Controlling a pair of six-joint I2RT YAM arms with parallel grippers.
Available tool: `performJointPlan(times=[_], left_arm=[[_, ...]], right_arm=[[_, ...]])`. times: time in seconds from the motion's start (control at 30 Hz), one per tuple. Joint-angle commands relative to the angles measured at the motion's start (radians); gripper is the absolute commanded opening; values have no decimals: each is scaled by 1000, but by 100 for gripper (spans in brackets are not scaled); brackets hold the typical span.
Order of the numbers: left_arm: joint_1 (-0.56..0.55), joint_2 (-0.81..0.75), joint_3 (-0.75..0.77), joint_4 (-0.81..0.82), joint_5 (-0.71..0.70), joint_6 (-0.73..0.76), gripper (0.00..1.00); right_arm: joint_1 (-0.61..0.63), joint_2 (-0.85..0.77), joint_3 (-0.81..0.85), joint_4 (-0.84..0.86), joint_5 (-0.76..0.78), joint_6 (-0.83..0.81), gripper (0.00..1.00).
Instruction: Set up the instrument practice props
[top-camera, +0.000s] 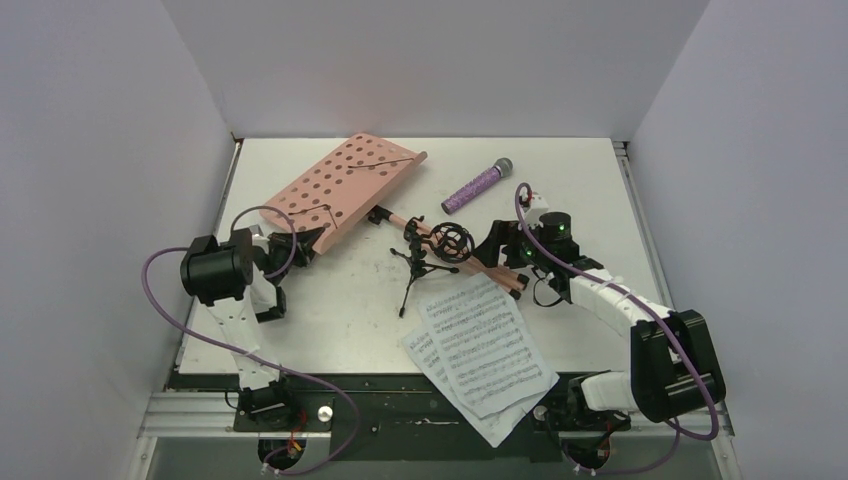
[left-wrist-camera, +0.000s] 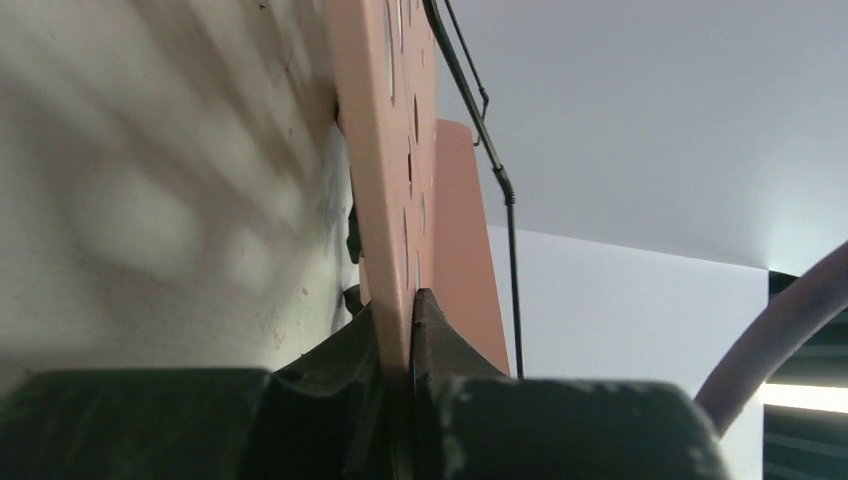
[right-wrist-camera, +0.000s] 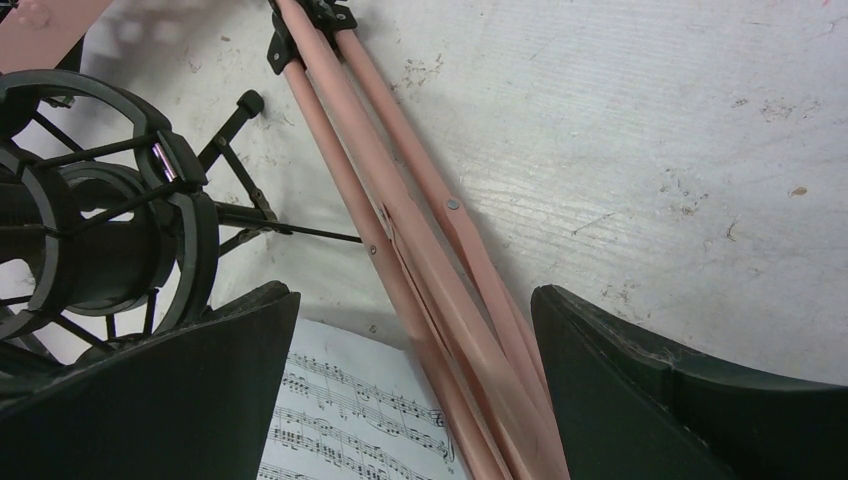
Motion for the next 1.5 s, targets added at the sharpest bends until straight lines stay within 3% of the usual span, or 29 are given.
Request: performJointPlan(times=[0.0, 0.47, 0.63, 0.8, 1.07, 1.47], left_arm=[[-2, -17, -23, 109, 19, 41, 0], [-37, -182, -51, 101, 54, 14, 0], [-64, -309, -47, 13, 56, 36, 0], [-95, -497, -13, -184, 61, 114, 0], [-159, -797, 165, -714, 20, 369, 0], [-283, -831, 433, -999, -29, 515, 0]], right_arm=[[3, -16, -6, 66, 2, -17, 90], [4, -26, 19, 43, -9, -30, 90], [5, -31, 29, 35, -8, -39, 90], [5, -34, 30, 26, -2, -46, 90], [4, -33, 25, 35, 1, -45, 90], [4, -34, 29, 22, -2, -51, 90]])
